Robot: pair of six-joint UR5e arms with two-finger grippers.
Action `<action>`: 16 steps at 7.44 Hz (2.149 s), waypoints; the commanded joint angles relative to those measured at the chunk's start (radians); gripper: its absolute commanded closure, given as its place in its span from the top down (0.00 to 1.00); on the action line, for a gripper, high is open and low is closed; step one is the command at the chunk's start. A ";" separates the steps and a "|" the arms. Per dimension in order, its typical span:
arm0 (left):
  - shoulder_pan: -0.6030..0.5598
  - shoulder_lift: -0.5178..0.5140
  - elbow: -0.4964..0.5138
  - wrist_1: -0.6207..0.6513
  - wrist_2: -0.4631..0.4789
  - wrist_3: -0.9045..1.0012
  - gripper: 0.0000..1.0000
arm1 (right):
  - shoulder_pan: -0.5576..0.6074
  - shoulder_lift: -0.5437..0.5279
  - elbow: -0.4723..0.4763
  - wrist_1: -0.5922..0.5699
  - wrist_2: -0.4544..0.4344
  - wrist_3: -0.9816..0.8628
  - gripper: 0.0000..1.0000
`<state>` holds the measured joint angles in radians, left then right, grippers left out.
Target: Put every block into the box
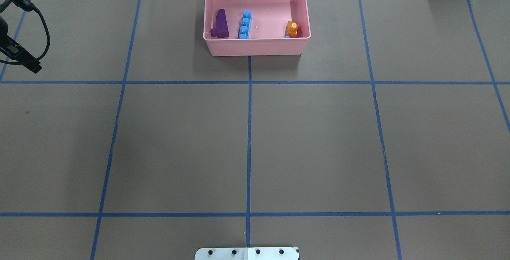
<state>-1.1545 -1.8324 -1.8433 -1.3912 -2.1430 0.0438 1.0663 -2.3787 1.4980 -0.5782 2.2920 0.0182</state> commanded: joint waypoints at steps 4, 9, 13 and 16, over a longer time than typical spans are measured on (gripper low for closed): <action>-0.001 0.001 -0.001 0.000 -0.002 -0.001 1.00 | -0.012 0.048 -0.048 -0.002 0.015 0.005 0.96; -0.001 0.002 -0.010 0.001 -0.003 -0.002 1.00 | -0.032 0.056 -0.048 -0.002 0.020 0.017 0.45; -0.001 0.004 -0.010 0.003 -0.017 -0.002 1.00 | -0.043 0.058 -0.048 -0.002 0.047 0.011 0.12; -0.002 0.004 -0.010 0.003 -0.038 -0.007 1.00 | -0.043 0.055 -0.007 0.008 0.034 0.000 0.00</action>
<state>-1.1554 -1.8285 -1.8531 -1.3883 -2.1652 0.0397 1.0226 -2.3214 1.4618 -0.5745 2.3340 0.0214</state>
